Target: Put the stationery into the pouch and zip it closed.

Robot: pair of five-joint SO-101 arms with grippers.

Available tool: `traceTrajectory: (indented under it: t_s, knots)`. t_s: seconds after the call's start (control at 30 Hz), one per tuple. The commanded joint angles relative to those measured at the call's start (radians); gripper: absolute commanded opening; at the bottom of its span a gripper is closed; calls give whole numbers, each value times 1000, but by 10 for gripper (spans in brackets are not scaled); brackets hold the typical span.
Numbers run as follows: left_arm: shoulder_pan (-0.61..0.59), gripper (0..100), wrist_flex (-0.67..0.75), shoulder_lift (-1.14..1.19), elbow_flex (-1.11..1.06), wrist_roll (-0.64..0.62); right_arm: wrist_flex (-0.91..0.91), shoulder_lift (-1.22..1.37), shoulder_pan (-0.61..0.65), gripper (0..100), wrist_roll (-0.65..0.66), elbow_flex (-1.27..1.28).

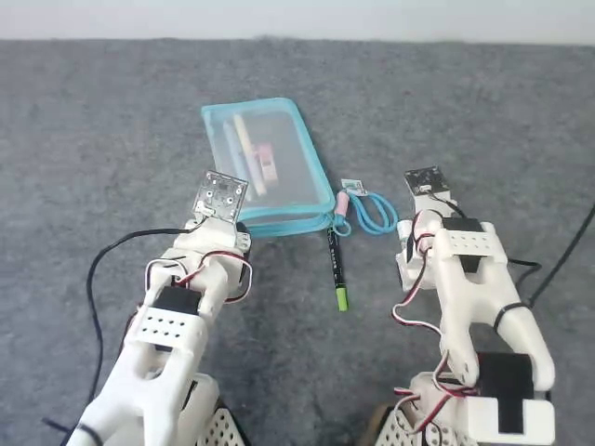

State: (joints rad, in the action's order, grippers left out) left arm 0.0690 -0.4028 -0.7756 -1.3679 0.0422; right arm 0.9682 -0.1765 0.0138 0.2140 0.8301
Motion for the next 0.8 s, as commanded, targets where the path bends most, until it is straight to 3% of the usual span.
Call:
traceTrajectory:
  t_s: [0.0, 0.1, 0.27, 0.4, 0.57, 0.77]
  knots:
    - [2, 11, 21, -12, 2, -3, -15, -13, -8, 6, 8, -11]
    - [2, 11, 21, -12, 2, -5, 33, -44, -25, 6, 14, -34]
    - [3, 11, 29, -12, 4, -8, 297, -282, -12, 6, 8, -153]
    - [8, 11, 54, -12, 8, -77, 487, -507, 163, 6, 21, -238]
    - [11, 11, 48, -11, 39, -83, 608, -561, 476, 6, 166, -305]
    - [12, 11, 48, -11, 68, -86, 553, -369, 530, 6, 152, -351]
